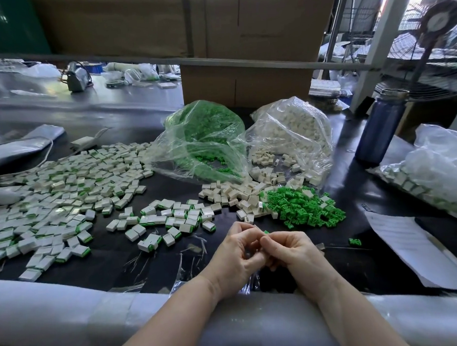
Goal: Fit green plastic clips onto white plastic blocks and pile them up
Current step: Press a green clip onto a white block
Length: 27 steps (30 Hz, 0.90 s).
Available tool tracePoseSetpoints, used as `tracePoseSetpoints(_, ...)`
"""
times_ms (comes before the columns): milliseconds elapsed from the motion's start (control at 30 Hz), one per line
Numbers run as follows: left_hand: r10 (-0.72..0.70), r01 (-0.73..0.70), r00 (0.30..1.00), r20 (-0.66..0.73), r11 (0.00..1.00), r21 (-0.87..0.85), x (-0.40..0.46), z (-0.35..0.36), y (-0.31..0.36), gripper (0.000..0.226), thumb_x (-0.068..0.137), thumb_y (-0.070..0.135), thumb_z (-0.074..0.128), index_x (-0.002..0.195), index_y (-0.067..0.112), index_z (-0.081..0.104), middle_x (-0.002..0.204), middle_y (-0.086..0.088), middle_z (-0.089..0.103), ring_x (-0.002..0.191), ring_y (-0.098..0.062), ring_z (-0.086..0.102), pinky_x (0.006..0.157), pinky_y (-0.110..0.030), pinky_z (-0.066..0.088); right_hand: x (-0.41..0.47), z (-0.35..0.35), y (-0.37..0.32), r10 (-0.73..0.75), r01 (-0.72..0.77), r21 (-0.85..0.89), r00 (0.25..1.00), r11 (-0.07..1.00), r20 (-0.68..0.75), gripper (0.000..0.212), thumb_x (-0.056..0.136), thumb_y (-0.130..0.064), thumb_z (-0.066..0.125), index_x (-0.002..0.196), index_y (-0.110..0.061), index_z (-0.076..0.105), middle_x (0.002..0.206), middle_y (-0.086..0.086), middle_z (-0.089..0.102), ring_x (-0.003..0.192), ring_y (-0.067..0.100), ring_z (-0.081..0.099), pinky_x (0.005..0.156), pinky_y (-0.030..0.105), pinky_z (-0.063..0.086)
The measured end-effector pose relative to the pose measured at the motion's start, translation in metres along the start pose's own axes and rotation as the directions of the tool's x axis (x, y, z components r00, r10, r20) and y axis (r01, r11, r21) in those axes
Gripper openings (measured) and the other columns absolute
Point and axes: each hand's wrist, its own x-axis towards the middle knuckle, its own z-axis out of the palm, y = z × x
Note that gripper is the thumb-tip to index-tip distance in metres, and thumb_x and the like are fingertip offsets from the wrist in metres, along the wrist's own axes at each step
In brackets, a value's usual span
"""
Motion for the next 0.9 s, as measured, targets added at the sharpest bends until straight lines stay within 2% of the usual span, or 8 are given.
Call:
tracePoseSetpoints(200,0.004,-0.004,1.000,0.020,1.000,0.015,0.0003,0.0009,-0.0001,0.021,0.082,-0.002,0.060,0.085,0.018,0.061,0.109,-0.008,0.045,0.093,-0.026,0.056,0.089,-0.038,0.050,-0.0020,0.0018,-0.0022,-0.008,0.008,0.016,1.000,1.000,-0.022,0.027,0.069,-0.027,0.064,0.077,-0.003,0.073,0.053,0.002,0.058,0.047,0.006,0.045,0.046,0.014,0.037)
tracePoseSetpoints(333,0.015,-0.016,1.000,0.019,0.999,0.035,0.0007,0.0007,-0.0005,0.027,0.082,-0.003,0.058,0.083,0.024,0.059,0.107,-0.007,0.045,0.092,-0.022,0.055,0.086,-0.032,0.049,-0.0025,0.0020,-0.0029,-0.016,0.016,0.019,1.000,1.000,-0.025,0.023,0.068,-0.027,0.065,0.072,-0.006,0.074,0.053,0.003,0.057,0.046,0.006,0.045,0.045,0.014,0.037)
tracePoseSetpoints(467,0.023,-0.024,1.000,0.019,0.999,0.047,0.0010,0.0012,-0.0004,0.023,0.081,-0.004,0.057,0.085,0.019,0.060,0.107,-0.007,0.045,0.089,-0.015,0.052,0.084,-0.027,0.046,-0.0023,0.0013,-0.0029,-0.030,0.030,0.000,0.999,1.000,-0.029,0.023,0.069,-0.027,0.065,0.072,-0.006,0.074,0.051,0.002,0.056,0.046,0.004,0.045,0.045,0.013,0.036)
tracePoseSetpoints(600,0.011,-0.012,1.000,0.007,0.999,0.047,0.0018,0.0006,-0.0006,0.016,0.082,-0.004,0.055,0.093,0.005,0.062,0.106,-0.007,0.045,0.089,-0.014,0.052,0.086,-0.030,0.047,-0.0015,0.0019,-0.0013,-0.036,0.036,0.002,0.999,0.999,-0.022,0.029,0.073,-0.028,0.063,0.078,-0.001,0.073,0.056,0.004,0.058,0.049,0.005,0.048,0.047,0.015,0.039)
tracePoseSetpoints(767,0.003,-0.004,1.000,0.014,1.000,0.017,0.0012,0.0009,0.0006,0.014,0.083,-0.005,0.054,0.092,0.003,0.061,0.104,-0.007,0.044,0.088,-0.021,0.053,0.088,-0.035,0.049,-0.0017,0.0026,-0.0020,-0.031,0.030,0.043,1.000,0.999,0.003,0.027,0.074,-0.027,0.062,0.079,-0.002,0.073,0.056,0.002,0.058,0.049,0.006,0.048,0.047,0.015,0.040)
tracePoseSetpoints(900,0.017,-0.018,1.000,0.016,0.999,0.039,0.0016,0.0020,-0.0010,0.016,0.083,-0.005,0.053,0.092,0.006,0.060,0.103,-0.006,0.044,0.085,-0.014,0.050,0.081,-0.025,0.046,-0.0027,0.0035,-0.0032,-0.033,0.034,0.042,0.999,0.999,-0.014,0.021,0.072,-0.024,0.063,0.072,-0.007,0.074,0.050,-0.001,0.057,0.045,0.003,0.046,0.044,0.013,0.037)
